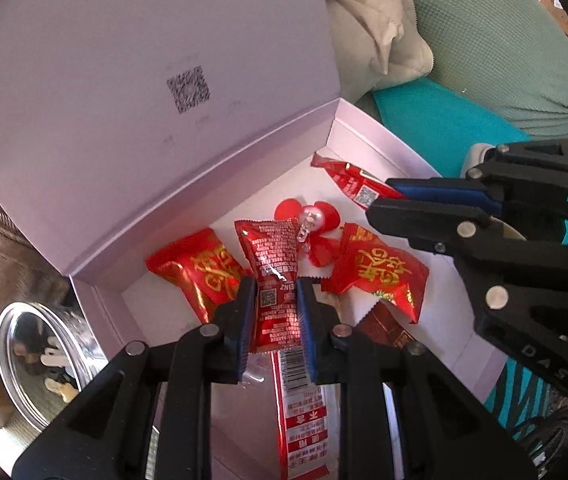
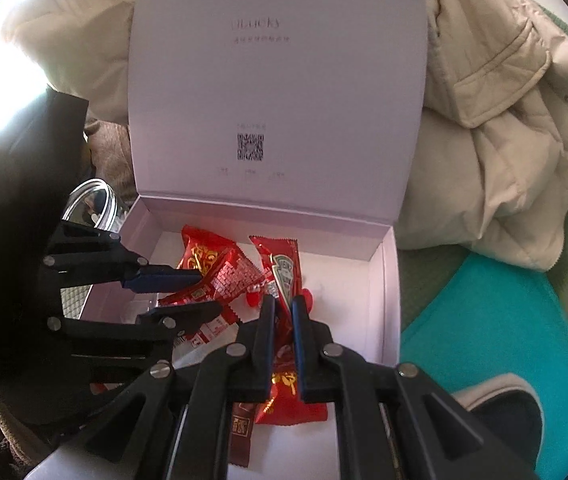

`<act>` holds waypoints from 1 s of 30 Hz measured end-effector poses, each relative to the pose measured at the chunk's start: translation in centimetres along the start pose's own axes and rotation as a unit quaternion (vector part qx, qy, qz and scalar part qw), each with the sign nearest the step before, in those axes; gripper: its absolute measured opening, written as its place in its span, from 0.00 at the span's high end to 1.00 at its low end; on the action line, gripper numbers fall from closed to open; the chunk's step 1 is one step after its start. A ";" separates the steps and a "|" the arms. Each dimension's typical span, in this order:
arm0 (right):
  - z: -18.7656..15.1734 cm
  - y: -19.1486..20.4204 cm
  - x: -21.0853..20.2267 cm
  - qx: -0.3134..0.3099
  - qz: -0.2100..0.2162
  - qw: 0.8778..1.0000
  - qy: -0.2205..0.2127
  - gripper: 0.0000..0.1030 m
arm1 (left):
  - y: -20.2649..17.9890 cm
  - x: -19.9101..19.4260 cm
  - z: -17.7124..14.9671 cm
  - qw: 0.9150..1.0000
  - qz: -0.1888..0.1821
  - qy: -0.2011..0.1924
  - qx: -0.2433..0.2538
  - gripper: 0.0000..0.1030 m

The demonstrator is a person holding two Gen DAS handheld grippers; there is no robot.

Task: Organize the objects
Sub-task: 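Lower red packet and ketchup sachet into the white box with both tools, then open both tools to release the packet and sachet in the box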

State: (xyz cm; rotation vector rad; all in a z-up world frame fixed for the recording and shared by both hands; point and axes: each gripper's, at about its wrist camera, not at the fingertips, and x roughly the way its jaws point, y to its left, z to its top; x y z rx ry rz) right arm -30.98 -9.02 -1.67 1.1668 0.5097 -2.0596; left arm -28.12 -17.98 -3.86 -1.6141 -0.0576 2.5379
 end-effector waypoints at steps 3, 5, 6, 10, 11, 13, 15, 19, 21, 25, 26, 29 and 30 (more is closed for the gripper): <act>-0.3 0.1 0.4 0.002 0.001 1.000 0.009 0.92 | 0.0 0.1 -0.2 1.000 -0.003 0.005 -0.002 0.81; -0.5 0.0 0.6 0.004 0.002 1.000 0.016 0.92 | 0.1 0.4 -0.4 1.000 -0.014 0.016 -0.007 0.81; -0.6 0.0 0.8 0.006 0.002 1.000 0.019 0.92 | 0.2 0.6 -0.5 0.999 -0.023 0.025 -0.012 0.81; -1.0 0.0 1.3 0.011 0.007 0.999 0.031 0.92 | 0.0 1.0 -1.0 0.999 -0.030 0.039 -0.011 0.81; -1.1 0.0 1.4 0.011 0.008 0.999 0.034 0.92 | -0.1 1.1 -1.2 0.999 -0.031 0.043 -0.011 0.81; -1.3 0.1 1.9 0.012 0.013 0.999 0.044 0.92 | -0.1 1.2 -1.4 0.998 -0.032 0.046 -0.011 0.81; -1.5 0.1 2.2 0.014 0.015 0.999 0.051 0.92 | -0.1 1.1 -1.5 0.998 -0.030 0.047 -0.009 0.81; -1.6 0.4 2.5 0.010 0.016 0.998 0.057 0.92 | -0.1 1.3 -1.6 0.998 -0.026 0.058 -0.006 0.80; -1.6 0.4 2.6 0.009 0.018 0.998 0.060 0.92 | -0.5 1.5 -1.4 0.998 -0.023 0.064 0.000 0.80; -1.8 0.6 2.9 0.005 0.021 0.997 0.068 0.89 | -0.4 1.6 -1.3 0.997 -0.023 0.069 -0.005 0.80; -1.8 0.6 2.9 0.006 0.021 0.997 0.067 0.89 | -0.4 1.6 -1.2 0.997 -0.022 0.070 -0.005 0.79; -1.9 0.5 2.9 0.011 0.020 0.997 0.068 0.89 | -0.4 1.6 -1.2 0.997 -0.018 0.073 -0.006 0.76; -1.9 0.5 3.0 0.011 0.019 0.997 0.069 0.89 | -0.3 1.6 -1.2 0.997 -0.018 0.074 -0.008 0.75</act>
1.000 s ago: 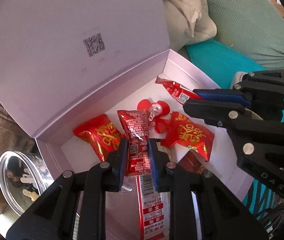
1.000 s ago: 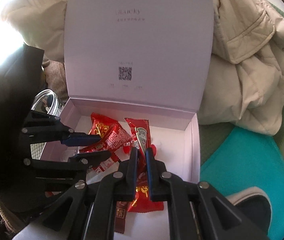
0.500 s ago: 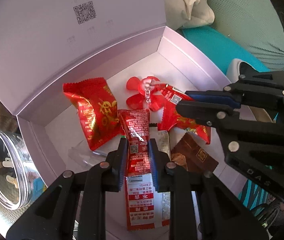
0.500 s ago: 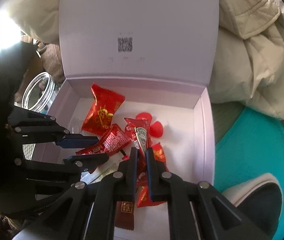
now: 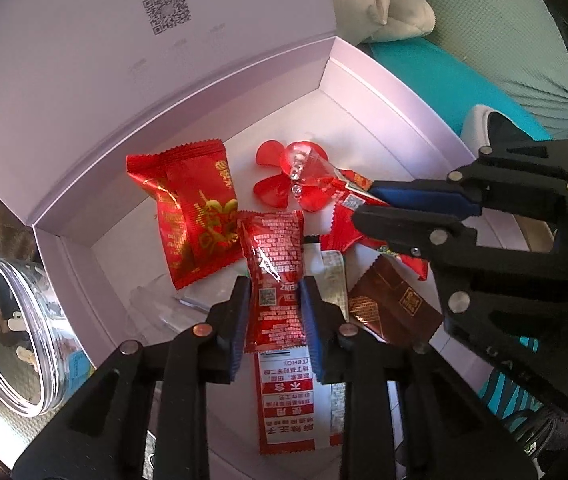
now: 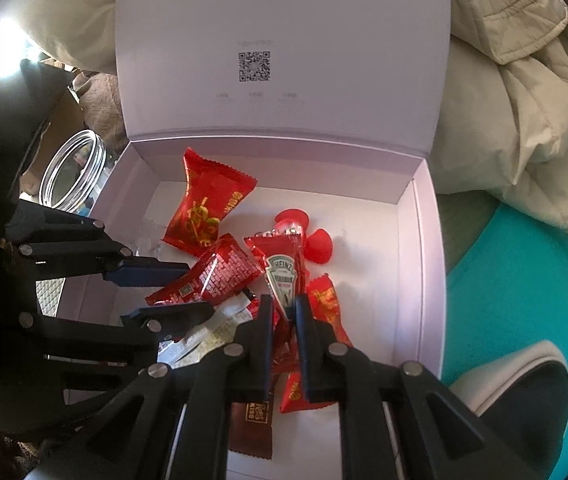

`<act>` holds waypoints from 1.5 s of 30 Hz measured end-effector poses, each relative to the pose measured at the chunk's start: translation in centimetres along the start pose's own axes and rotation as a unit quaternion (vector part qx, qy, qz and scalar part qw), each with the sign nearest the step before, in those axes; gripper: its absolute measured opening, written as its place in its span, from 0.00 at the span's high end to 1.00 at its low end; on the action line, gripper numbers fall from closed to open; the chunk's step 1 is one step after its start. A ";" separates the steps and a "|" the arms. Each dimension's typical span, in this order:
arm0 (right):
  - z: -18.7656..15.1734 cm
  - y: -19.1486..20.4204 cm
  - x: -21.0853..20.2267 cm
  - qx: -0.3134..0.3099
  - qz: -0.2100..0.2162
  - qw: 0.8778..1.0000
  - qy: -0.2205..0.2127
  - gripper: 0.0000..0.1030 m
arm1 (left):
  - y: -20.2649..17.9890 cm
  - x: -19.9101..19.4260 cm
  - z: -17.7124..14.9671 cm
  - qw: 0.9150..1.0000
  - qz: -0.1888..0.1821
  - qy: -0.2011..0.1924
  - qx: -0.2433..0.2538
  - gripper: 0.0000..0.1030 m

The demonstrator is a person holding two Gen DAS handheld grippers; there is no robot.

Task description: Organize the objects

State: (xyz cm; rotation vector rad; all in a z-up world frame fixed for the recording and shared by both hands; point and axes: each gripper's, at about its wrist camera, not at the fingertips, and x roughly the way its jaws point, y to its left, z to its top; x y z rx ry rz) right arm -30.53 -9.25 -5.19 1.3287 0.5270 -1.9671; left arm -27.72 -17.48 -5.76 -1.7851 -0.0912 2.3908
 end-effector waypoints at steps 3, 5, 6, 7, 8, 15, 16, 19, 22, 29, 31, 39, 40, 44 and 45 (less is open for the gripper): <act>-0.1 -0.1 0.0 0.004 0.001 1.000 0.002 0.89 | 0.3 0.0 0.1 1.000 0.000 0.002 -0.012 0.71; -0.2 -0.3 0.0 0.011 0.000 1.000 0.004 0.89 | 0.4 0.0 0.1 1.000 -0.002 0.003 -0.016 0.69; -0.2 -0.3 0.0 0.015 0.001 1.000 0.004 0.89 | 0.5 0.0 0.1 1.000 -0.004 0.004 -0.018 0.67; -0.2 -0.4 0.0 0.018 0.003 1.000 0.004 0.88 | 0.5 0.1 0.2 1.000 -0.009 0.005 -0.020 0.63; -0.3 -0.5 0.0 0.021 0.004 1.000 0.005 0.88 | 0.6 0.2 0.3 1.000 -0.016 0.008 -0.022 0.58; -0.6 -1.2 -0.1 0.051 -0.005 0.999 0.005 0.71 | 0.3 -0.2 0.3 1.000 -0.017 -0.004 -0.012 0.53; -0.7 -1.3 -0.2 0.055 -0.007 0.998 0.004 0.69 | 0.3 -0.3 0.3 1.000 -0.016 -0.007 -0.014 0.53; -1.0 -1.6 -0.7 0.065 -0.013 0.998 -0.004 0.69 | 0.2 -1.3 0.2 0.999 0.006 -0.030 -0.013 0.53; -1.4 -1.6 -1.6 0.071 -0.018 0.997 -0.017 0.68 | -0.3 -2.3 0.0 0.998 0.024 -0.050 -0.006 0.53; -2.2 -0.9 -3.4 0.071 -0.023 0.997 -0.036 0.66 | -0.7 -3.7 -0.2 0.997 0.030 -0.070 -0.010 0.52; -1.1 -1.7 -3.5 0.071 -0.029 0.996 -0.044 0.63 | -1.2 -4.2 0.2 0.996 0.041 -0.082 -0.014 0.47; -1.6 -1.5 -6.6 0.062 -0.089 0.987 -0.116 0.32 | 1.1 -6.8 -0.5 0.984 0.092 -0.151 -0.029 0.34; -1.6 -1.3 -7.1 0.060 -0.095 0.986 -0.125 0.28 | 1.2 -6.7 -0.5 0.982 0.094 -0.158 -0.030 0.32; -1.7 -0.6 -8.7 0.059 -0.118 0.980 -0.151 0.16 | 1.3 -7.7 -0.6 0.979 0.088 -0.177 -0.049 0.28; -1.8 -0.5 -9.2 0.060 -0.118 0.979 -0.156 0.15 | 1.3 -8.1 -0.9 0.978 0.091 -0.179 -0.053 0.28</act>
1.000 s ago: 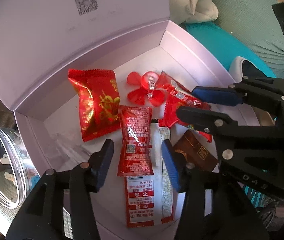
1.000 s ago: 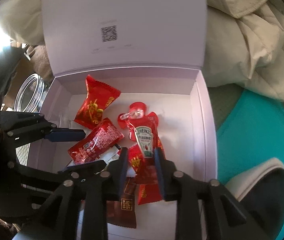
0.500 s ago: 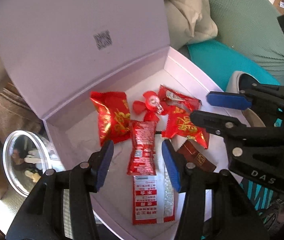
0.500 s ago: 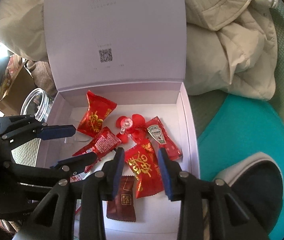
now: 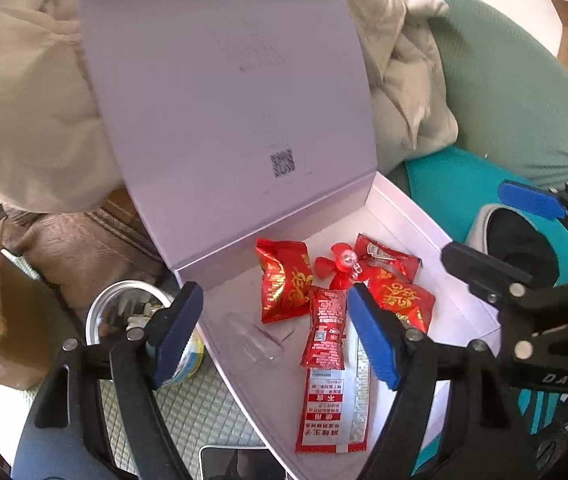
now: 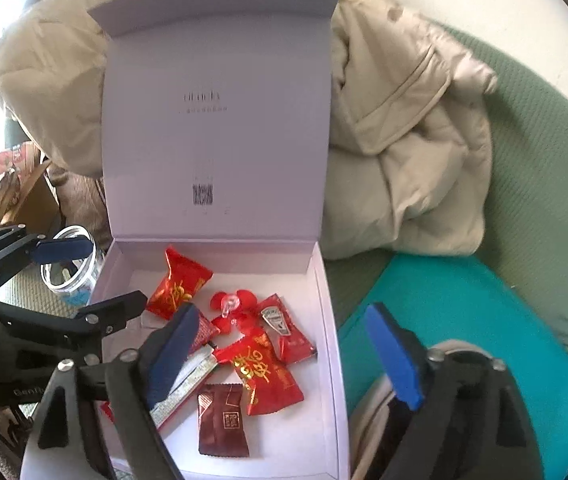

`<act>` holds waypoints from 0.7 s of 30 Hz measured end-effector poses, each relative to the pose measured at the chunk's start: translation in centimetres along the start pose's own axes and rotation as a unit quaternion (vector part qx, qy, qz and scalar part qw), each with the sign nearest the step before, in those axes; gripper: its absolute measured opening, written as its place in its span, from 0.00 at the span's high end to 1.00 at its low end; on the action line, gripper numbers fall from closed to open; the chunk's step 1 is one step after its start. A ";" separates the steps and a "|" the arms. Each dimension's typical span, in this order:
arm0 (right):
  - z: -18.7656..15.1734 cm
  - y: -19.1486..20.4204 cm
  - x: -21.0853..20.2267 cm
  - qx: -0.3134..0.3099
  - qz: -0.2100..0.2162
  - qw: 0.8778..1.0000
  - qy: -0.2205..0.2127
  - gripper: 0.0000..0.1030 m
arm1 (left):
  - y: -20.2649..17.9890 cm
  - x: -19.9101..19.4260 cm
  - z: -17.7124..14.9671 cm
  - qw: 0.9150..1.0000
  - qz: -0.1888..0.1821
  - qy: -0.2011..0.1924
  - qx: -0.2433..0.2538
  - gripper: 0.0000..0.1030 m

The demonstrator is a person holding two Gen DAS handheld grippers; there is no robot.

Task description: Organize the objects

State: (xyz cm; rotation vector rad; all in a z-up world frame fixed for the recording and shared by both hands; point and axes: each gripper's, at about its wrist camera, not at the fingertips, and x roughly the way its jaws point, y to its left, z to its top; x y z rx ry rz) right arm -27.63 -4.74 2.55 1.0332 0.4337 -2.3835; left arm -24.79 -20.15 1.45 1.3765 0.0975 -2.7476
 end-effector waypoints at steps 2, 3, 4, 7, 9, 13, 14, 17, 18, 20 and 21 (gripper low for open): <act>0.0 0.0 -1.0 0.007 0.000 1.000 -0.009 0.12 | 0.5 -1.2 -0.3 1.000 0.004 -0.002 -0.006 0.28; 0.0 0.0 -1.5 0.010 -0.003 1.000 -0.013 0.11 | 0.6 -1.7 -0.5 1.000 0.002 -0.005 -0.009 0.28; 0.0 0.0 -2.1 0.013 -0.008 1.000 -0.018 0.11 | 0.6 -2.3 -0.7 1.000 0.002 -0.009 -0.013 0.28; -0.3 0.3 -3.6 0.023 -0.009 0.999 -0.032 0.10 | 0.7 -4.0 -1.4 0.999 0.013 -0.019 -0.022 0.28; -0.6 0.4 -4.8 0.028 -0.016 0.999 -0.037 0.09 | 1.1 -6.0 -2.2 0.999 0.013 -0.027 -0.028 0.28; -1.7 1.0 -7.7 0.027 -0.020 0.998 -0.048 0.08 | 0.6 -8.9 -3.9 0.998 0.018 -0.044 -0.032 0.28; -2.0 1.2 -8.4 0.026 -0.020 0.998 -0.051 0.08 | 0.3 -9.8 -4.5 0.998 0.023 -0.050 -0.031 0.28; -3.3 1.8 -10.7 0.023 -0.020 0.998 -0.057 0.08 | -0.2 -11.9 -6.1 0.997 0.027 -0.059 -0.034 0.28; -3.6 1.9 -11.2 0.023 -0.019 0.998 -0.059 0.08 | -0.4 -12.6 -6.7 0.997 0.028 -0.060 -0.036 0.28; -4.6 2.2 -12.5 0.025 -0.015 0.998 -0.062 0.08 | -0.9 -13.8 -7.9 0.997 0.030 -0.063 -0.036 0.28; -5.0 2.4 -13.0 0.025 -0.014 0.998 -0.062 0.08 | -1.3 -14.1 -8.2 0.997 0.032 -0.065 -0.035 0.28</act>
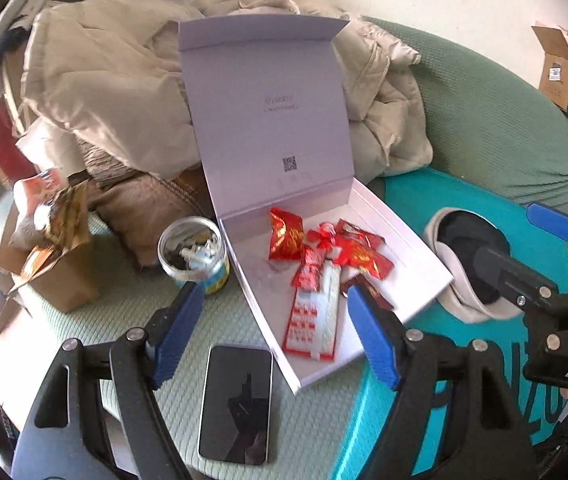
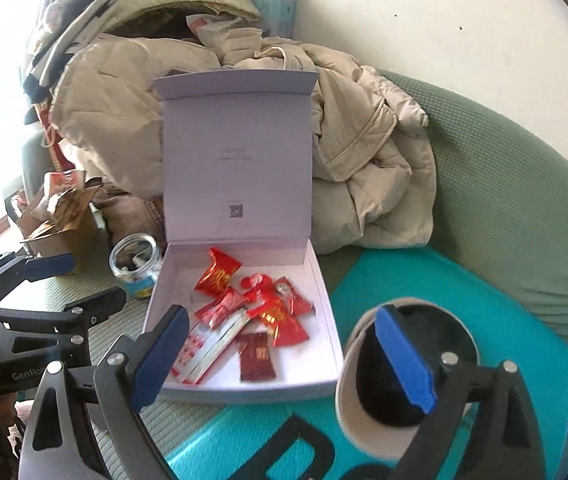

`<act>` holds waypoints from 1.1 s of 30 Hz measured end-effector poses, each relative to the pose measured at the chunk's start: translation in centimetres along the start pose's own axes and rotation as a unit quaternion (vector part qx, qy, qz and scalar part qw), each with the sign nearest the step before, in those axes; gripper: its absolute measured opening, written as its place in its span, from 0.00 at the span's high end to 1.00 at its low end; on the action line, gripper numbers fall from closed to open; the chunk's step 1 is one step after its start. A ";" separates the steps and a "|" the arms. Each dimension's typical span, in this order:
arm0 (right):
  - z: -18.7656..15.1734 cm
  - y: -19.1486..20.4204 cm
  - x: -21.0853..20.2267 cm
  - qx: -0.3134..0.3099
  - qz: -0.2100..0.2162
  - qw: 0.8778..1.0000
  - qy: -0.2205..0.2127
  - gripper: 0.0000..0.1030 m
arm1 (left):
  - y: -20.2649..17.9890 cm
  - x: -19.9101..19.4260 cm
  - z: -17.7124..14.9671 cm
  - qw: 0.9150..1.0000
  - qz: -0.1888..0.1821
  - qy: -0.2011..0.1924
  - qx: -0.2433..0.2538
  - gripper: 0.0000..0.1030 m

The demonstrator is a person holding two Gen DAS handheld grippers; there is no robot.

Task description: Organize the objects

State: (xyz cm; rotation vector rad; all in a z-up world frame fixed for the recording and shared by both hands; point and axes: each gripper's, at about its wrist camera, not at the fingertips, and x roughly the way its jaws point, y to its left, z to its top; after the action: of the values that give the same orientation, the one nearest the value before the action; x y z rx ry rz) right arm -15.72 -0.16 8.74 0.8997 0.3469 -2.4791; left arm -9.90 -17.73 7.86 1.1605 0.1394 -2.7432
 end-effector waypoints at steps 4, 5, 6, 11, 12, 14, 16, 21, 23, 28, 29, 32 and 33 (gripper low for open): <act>-1.6 0.4 -2.3 -0.001 -0.001 1.000 -0.004 0.08 | -0.8 -2.0 -1.7 1.000 0.012 -0.001 0.002 0.28; -2.1 0.4 -2.9 -0.002 -0.001 1.000 -0.005 0.08 | -0.9 -2.5 -2.1 1.000 0.012 -0.001 0.000 0.28; -2.4 0.4 -3.3 -0.001 0.000 1.000 -0.006 0.08 | -1.1 -3.0 -2.6 1.000 0.013 -0.002 -0.002 0.28; -4.3 0.4 -5.3 0.003 0.006 1.000 -0.011 0.08 | -1.8 -4.8 -4.3 1.000 0.021 -0.006 -0.006 0.28; -4.6 0.4 -5.7 0.002 0.005 1.000 -0.013 0.08 | -2.0 -5.2 -4.6 1.000 0.022 -0.006 -0.005 0.28; -5.3 0.3 -6.2 0.002 0.007 1.000 -0.014 0.08 | -2.1 -5.7 -5.0 1.000 0.024 -0.006 -0.003 0.28; -5.9 0.2 -6.6 0.007 0.009 1.000 -0.011 0.08 | -2.3 -6.1 -5.4 1.000 0.024 -0.004 -0.004 0.28; -7.1 0.1 -7.2 0.006 0.002 1.000 -0.004 0.08 | -2.8 -6.6 -6.6 1.000 0.021 -0.003 -0.003 0.28; -7.7 0.1 -7.3 0.004 -0.004 1.000 -0.002 0.08 | -2.8 -6.8 -7.1 1.000 0.020 -0.001 -0.006 0.28; -8.5 0.2 -7.6 0.008 0.002 1.000 0.002 0.08 | -2.9 -6.7 -8.3 1.000 0.012 0.008 -0.012 0.28; -8.6 0.3 -7.6 0.009 0.003 1.000 0.003 0.08 | -2.8 -6.8 -8.4 1.000 0.013 0.008 -0.012 0.28; -9.0 0.6 -7.6 0.009 0.004 1.000 0.006 0.08 | -2.5 -6.9 -8.7 1.000 0.019 0.009 -0.017 0.28; -9.1 0.7 -7.6 0.009 0.003 1.000 0.007 0.08 | -2.5 -7.0 -8.9 1.000 0.023 0.009 -0.018 0.28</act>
State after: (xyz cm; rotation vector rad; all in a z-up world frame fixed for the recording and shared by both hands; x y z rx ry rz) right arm -5.42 5.45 6.82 0.9247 0.3275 -2.4744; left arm 0.70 -13.22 6.81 1.1658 0.1613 -2.6795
